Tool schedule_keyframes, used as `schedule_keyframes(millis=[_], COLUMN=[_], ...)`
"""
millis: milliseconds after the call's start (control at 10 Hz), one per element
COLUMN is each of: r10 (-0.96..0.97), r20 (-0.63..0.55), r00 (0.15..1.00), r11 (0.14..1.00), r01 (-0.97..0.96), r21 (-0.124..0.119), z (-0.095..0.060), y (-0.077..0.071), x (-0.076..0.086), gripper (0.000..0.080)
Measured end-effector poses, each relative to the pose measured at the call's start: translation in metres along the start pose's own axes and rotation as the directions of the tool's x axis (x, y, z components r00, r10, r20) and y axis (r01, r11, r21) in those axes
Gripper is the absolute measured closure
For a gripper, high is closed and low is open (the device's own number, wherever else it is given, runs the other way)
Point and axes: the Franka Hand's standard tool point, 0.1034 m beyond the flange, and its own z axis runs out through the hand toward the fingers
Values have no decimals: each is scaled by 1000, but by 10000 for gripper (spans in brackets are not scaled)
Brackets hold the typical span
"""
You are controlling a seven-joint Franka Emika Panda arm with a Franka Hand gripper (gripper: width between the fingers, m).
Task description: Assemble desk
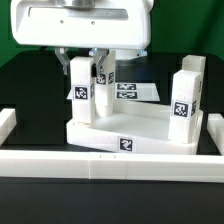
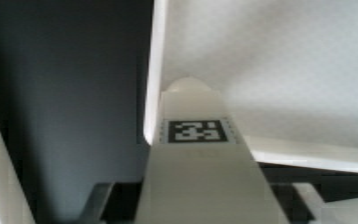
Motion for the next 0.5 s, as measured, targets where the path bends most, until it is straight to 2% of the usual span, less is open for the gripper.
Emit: schedule_keyframes(millis=[100, 300, 500], r10=[10, 164, 401], r20=[0, 1, 6], r00=[1000, 986, 916], r11=[1000, 986, 916], r01=[-10, -164, -401], r21=[0, 1, 12], z=[0, 0, 1], y=[0, 0, 3], x=[0, 0, 1], gripper=[511, 511, 511])
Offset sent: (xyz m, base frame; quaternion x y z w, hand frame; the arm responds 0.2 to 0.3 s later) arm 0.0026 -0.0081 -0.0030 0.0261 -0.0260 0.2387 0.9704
